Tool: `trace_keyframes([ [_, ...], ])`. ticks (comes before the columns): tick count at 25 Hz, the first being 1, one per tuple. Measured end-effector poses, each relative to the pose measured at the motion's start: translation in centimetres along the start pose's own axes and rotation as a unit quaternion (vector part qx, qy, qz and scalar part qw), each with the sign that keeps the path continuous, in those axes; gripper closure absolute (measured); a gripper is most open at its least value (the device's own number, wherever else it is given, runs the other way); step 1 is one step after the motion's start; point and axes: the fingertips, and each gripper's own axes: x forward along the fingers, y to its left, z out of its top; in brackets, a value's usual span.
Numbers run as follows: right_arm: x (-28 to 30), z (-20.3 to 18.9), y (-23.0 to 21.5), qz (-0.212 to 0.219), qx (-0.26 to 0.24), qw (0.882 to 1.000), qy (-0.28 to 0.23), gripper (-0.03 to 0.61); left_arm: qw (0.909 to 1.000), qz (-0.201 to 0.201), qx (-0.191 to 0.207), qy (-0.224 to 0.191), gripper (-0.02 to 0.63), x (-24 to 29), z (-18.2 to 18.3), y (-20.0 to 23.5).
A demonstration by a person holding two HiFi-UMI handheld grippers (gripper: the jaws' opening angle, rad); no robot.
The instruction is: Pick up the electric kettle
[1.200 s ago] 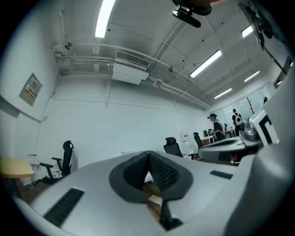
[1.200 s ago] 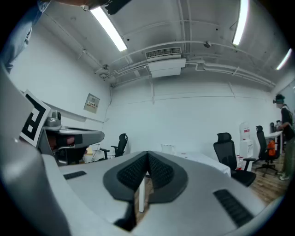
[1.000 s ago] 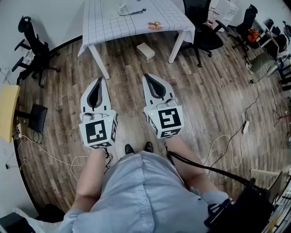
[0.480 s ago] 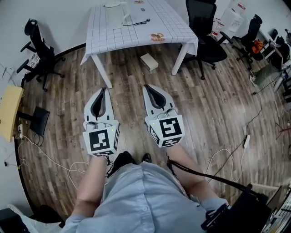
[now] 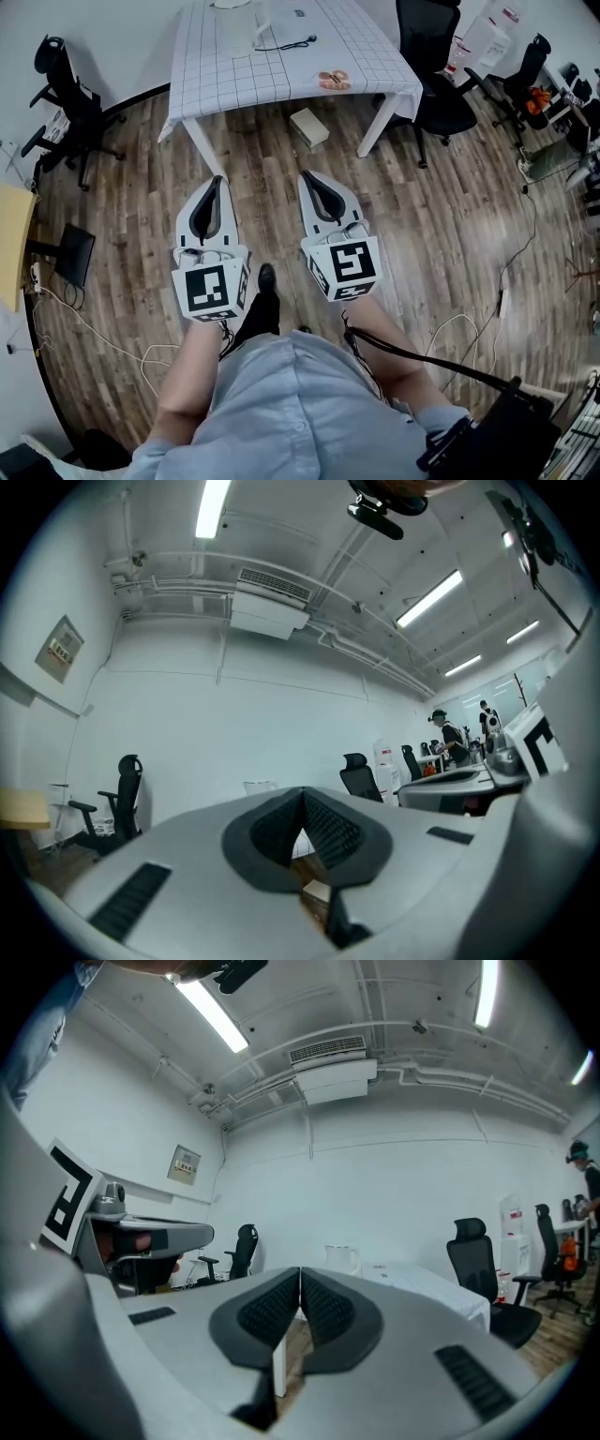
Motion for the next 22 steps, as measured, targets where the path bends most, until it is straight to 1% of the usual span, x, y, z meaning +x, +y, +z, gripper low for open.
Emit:
trace_keyframes([
  [6,9.7,0.3,-1.3,0.004,-0.005,1.000,0.013,0.575,0.9999,-0.014,-0.005,0.004,0.614,8.2,-0.9,4.8],
  [11,16.5,1.3,-2.3,-0.001,-0.009,1.000,0.011,0.575,0.9997,-0.022,-0.004,0.000,0.614,13.2,-1.2,8.5],
  [13,18.5,1.7,-2.7,-0.002,-0.012,1.000,0.007,0.575,0.9997,-0.026,-0.003,0.003,0.614,14.8,-1.6,9.6],
  [16,20.6,1.8,-3.4,-0.002,-0.012,1.000,0.010,0.575,0.9995,-0.026,-0.012,0.013,0.614,16.6,-2.7,10.8],
  [22,24.5,0.7,-6.0,-0.012,-0.011,1.000,0.018,0.575,0.9988,-0.037,-0.016,0.028,0.614,20.8,-4.9,11.4],
])
